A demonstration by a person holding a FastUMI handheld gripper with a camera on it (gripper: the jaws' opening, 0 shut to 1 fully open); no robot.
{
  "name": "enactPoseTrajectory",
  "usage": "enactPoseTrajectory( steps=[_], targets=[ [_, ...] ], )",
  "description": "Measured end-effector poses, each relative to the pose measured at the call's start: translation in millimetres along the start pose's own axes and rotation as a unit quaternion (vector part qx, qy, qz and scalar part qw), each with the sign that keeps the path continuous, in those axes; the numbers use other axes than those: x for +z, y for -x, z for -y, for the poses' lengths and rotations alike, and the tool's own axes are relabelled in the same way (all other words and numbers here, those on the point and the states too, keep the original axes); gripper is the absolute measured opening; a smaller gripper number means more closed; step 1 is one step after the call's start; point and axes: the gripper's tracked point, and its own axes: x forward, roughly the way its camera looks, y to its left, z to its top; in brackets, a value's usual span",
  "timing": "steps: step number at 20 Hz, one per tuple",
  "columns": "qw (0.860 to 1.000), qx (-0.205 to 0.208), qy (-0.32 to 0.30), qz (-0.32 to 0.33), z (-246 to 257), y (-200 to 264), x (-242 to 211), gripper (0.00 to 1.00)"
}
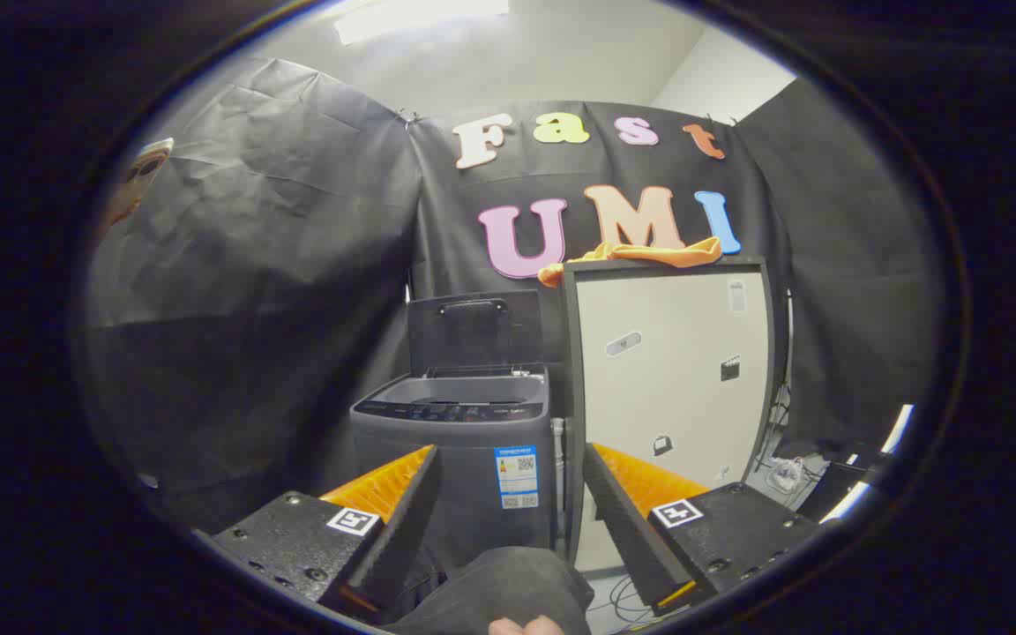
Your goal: Put the clothes into the washing machine and then close the washing machine lid.
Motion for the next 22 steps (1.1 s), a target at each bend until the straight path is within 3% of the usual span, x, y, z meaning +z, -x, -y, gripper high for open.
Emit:
enactPoseTrajectory(
  steps=[22],
  targets=[
    [1.000, -0.002, -0.003, 0.002, 2.6, 0.1, 2.2, 0.97]
  ],
)
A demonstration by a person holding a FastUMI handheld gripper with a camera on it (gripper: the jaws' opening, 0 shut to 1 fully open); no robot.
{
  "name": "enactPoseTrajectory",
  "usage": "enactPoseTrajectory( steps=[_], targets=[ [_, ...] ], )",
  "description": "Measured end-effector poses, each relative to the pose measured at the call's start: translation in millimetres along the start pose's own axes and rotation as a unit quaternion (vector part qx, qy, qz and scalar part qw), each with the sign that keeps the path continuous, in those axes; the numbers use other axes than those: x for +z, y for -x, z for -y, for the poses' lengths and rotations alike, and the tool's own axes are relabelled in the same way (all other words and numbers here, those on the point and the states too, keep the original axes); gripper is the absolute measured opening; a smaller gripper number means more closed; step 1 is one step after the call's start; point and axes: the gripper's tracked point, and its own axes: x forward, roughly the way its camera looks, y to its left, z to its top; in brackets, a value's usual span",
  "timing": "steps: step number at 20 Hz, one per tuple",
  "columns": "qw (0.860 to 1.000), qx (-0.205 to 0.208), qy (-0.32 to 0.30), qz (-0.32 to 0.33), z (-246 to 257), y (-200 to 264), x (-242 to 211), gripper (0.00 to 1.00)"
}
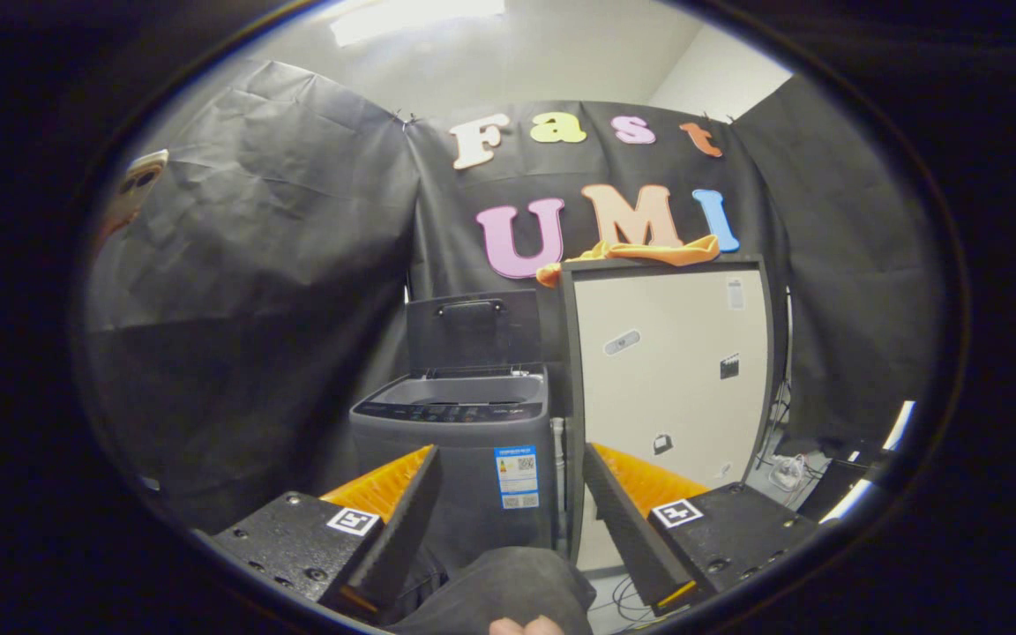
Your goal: Put the clothes into the washing machine and then close the washing machine lid.
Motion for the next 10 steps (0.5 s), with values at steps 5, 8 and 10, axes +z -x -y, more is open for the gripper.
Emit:
enactPoseTrajectory(
  steps=[5, 8, 10],
  targets=[
    [1.000, 0.000, 0.000, -0.001, 5, -6, 5, 0.97],
    [1.000, 0.003, 0.006, 0.001, 7, -14, 10, 0.97],
    [1.000, 0.009, 0.009, -0.001, 8, -21, 12, 0.96]
  ],
)
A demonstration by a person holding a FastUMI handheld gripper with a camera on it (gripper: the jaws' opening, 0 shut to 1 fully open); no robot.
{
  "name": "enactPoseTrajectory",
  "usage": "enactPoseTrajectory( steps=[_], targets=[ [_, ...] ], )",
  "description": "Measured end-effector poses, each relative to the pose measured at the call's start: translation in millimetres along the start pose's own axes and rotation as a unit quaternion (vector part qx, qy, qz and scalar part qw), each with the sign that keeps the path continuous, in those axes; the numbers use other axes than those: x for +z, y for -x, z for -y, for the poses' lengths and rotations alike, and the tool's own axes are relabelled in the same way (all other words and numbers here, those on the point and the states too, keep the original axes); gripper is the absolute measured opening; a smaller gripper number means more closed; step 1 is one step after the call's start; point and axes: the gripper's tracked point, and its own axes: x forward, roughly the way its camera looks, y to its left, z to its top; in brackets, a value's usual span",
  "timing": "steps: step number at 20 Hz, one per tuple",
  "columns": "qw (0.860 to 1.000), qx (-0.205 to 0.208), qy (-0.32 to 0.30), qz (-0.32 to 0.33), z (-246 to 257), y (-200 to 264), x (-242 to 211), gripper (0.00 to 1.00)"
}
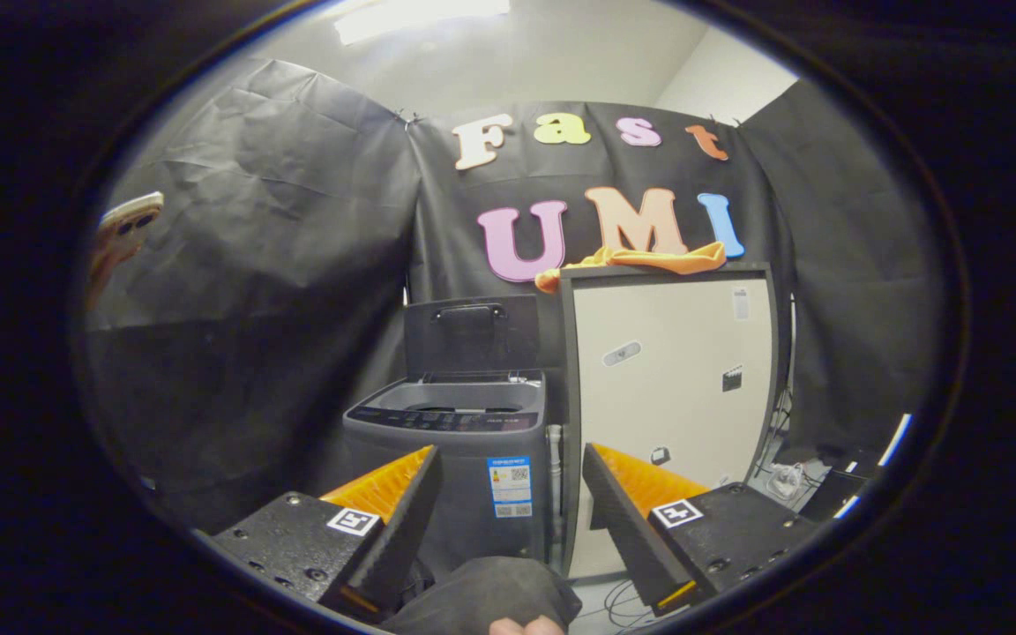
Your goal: Put the clothes into the washing machine and then close the washing machine lid.
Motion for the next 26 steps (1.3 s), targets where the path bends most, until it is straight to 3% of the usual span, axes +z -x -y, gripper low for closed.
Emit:
enactPoseTrajectory(
  steps=[10, 26],
  targets=[
    [1.000, -0.004, -0.007, -0.005, 28, -50, 25, 0.97],
    [1.000, -0.019, 0.006, -0.002, 109, -157, 118, 0.97]
  ],
)
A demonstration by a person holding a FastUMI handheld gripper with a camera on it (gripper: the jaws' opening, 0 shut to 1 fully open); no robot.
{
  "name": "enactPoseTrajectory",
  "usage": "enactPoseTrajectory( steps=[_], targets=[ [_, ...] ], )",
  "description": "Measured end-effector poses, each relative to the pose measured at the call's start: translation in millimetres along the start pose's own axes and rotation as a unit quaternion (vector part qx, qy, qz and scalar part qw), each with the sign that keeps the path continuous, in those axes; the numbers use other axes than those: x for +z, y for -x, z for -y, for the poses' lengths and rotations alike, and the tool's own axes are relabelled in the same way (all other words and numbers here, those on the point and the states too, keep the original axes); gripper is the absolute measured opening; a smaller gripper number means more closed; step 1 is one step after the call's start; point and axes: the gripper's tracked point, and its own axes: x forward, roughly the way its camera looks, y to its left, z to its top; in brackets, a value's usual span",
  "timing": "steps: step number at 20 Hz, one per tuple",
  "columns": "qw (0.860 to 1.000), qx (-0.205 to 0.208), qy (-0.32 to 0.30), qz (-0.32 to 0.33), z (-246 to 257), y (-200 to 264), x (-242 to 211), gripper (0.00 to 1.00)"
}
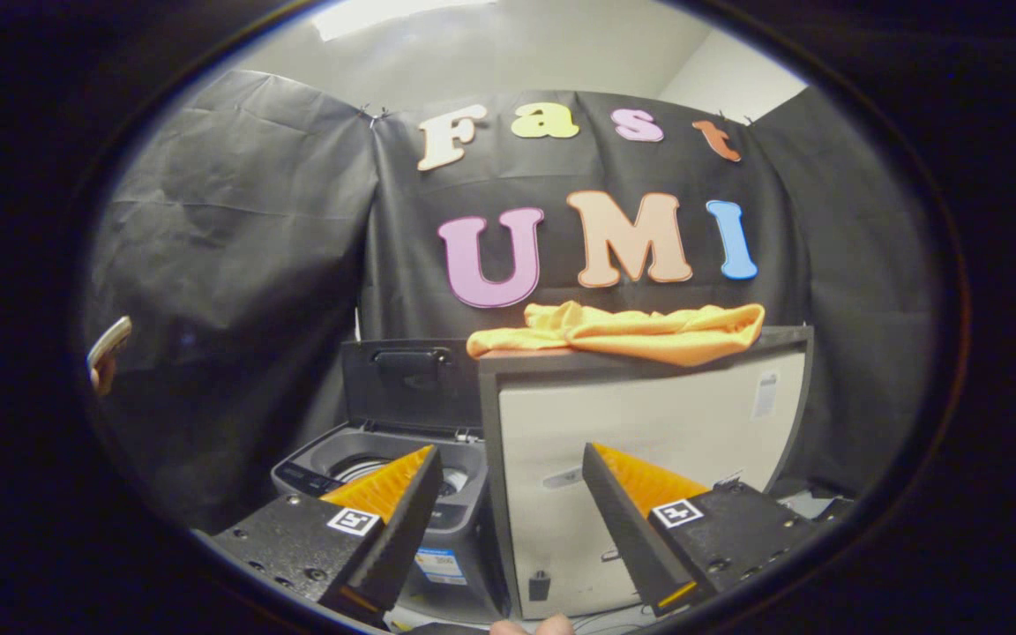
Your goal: Put the clothes into the washing machine and then close the washing machine lid.
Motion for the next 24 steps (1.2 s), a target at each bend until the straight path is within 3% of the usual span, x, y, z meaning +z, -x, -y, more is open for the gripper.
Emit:
enactPoseTrajectory(
  steps=[6, 9, 12, 15, 19, 24],
  targets=[
    [0.999, -0.028, -0.019, 0.029, 44, -36, 68, 0.96],
    [0.998, -0.048, 0.014, 0.027, 71, -59, 94, 0.96],
    [0.994, -0.095, 0.053, 0.008, 111, -88, 113, 0.97],
    [0.989, -0.116, 0.079, -0.052, 140, -121, 110, 0.99],
    [0.985, -0.112, 0.039, -0.126, 155, -156, 95, 0.99],
    [0.965, -0.133, 0.040, -0.221, 185, -171, 57, 0.99]
  ],
)
